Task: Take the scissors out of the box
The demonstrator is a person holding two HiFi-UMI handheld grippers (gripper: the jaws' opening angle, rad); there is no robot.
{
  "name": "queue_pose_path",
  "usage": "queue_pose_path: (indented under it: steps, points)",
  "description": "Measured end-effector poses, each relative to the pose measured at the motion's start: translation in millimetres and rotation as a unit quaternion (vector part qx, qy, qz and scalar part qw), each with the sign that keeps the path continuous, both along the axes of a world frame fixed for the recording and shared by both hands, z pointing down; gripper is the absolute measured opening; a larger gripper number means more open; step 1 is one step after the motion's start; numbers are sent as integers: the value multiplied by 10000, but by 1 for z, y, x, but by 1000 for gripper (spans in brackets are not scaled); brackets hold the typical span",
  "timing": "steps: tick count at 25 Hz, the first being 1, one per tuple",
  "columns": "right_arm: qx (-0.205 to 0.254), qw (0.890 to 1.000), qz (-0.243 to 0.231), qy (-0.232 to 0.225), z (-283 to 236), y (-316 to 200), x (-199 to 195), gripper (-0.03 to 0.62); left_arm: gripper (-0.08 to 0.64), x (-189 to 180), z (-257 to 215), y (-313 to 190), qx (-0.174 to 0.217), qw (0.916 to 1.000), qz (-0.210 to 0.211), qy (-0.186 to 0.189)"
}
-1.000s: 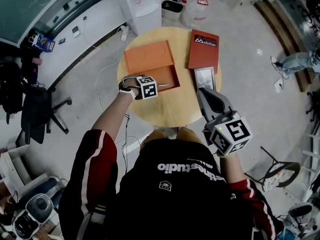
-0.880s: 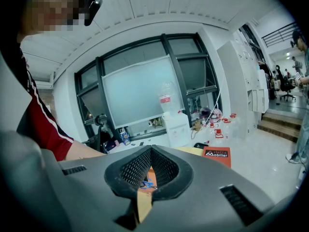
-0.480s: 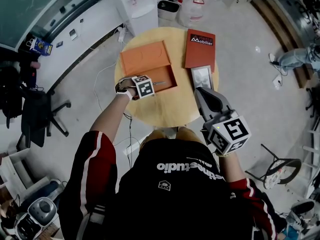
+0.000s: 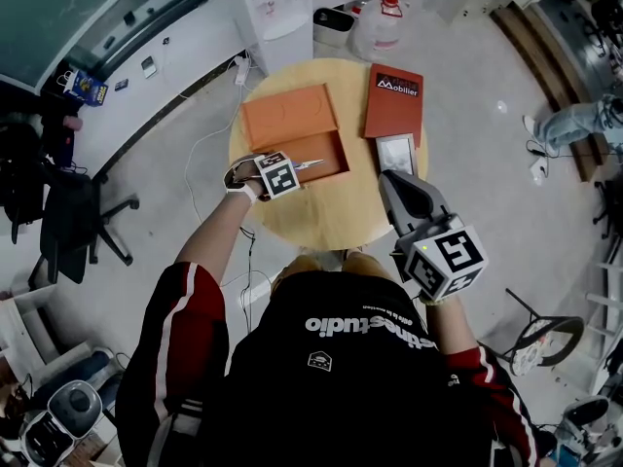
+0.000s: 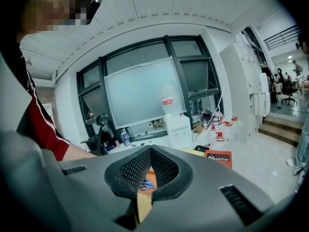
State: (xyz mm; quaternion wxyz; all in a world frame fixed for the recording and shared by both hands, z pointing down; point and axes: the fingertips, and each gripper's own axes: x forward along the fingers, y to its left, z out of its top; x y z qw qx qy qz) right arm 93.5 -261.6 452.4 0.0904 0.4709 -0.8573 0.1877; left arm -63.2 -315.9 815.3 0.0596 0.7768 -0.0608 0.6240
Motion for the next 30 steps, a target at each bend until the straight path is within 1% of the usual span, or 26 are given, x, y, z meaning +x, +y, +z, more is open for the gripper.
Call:
queue_pose_path:
  steps: [4,9,14,17,25,28,30]
  points:
    - [22,9999,-21,-108,-8,0,-11,26,88,-4,-11,-1,137,9996,-154,183]
    - [94,9999,-24,-30,-11,5,-15,26,89,-8,-24,-2,353,9980,-331,398]
    - [136,9999,-33,-40,-13,11,-20,26,88,-9,-36,2,456,9947,-569,721]
    - [211,9997,-79,-40,-15,14,-22,26,89,-10,-45,0,611,9919,-677,890]
    - [327,9994,-117,43,-21,17,-31,26,88,-7,-83,-6,1093,9812,-847,1347]
    - [343,9993,-129,79,-22,17,-33,27,89,-2,-110,-8,1338,9740,-896,1597]
    - [371,9992,-129,4,-25,17,-37,26,89,-1,-126,-10,1465,9681,-964,1789]
